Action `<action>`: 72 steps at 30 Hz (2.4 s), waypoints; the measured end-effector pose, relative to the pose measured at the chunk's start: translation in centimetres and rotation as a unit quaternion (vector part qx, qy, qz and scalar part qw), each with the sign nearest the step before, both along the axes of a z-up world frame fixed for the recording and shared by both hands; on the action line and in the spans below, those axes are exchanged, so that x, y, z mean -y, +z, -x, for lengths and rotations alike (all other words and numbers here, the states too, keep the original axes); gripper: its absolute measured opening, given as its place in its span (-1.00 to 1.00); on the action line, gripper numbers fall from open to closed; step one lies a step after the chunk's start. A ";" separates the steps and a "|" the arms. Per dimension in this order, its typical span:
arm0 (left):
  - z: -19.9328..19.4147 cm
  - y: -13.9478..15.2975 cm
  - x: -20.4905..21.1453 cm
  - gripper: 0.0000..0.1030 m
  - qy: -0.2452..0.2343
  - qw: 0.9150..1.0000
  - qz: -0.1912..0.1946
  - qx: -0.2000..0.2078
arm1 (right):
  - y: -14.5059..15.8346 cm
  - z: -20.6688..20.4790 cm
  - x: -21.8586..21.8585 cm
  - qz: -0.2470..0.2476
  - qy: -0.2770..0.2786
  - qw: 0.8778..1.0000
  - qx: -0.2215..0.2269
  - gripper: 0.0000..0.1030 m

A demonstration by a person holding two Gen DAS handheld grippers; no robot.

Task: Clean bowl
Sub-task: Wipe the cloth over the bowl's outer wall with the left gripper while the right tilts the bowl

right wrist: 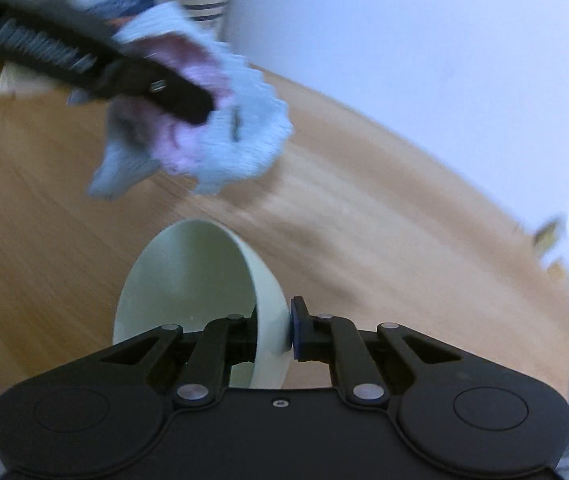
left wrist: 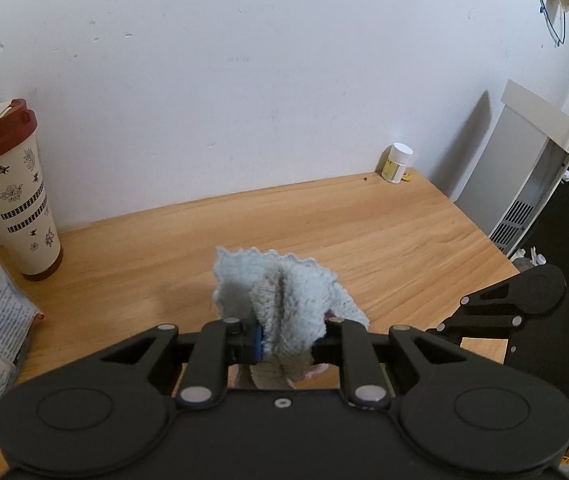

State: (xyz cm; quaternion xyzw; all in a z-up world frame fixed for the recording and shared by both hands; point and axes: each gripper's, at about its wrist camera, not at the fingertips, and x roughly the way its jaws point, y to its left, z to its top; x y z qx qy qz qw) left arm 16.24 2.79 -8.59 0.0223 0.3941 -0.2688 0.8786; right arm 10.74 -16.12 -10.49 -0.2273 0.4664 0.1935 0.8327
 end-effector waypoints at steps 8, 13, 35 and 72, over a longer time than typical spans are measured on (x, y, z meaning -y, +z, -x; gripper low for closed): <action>-0.2 0.3 0.7 -0.67 -0.012 0.998 0.049 -0.027 | 0.5 2.0 -1.4 0.054 0.056 0.995 0.070 -0.76; 0.4 1.0 2.0 -0.67 -0.024 0.997 0.071 -0.035 | 1.3 2.6 -1.1 0.049 0.059 0.993 0.089 -0.76; 3.3 0.1 5.1 -0.70 0.033 0.993 0.084 -0.070 | 3.1 6.1 1.7 0.033 0.067 0.987 0.143 -0.72; 2.9 -3.9 4.7 -0.70 0.067 0.986 0.090 -0.127 | 0.1 8.6 2.8 -0.038 0.017 0.992 0.117 -0.69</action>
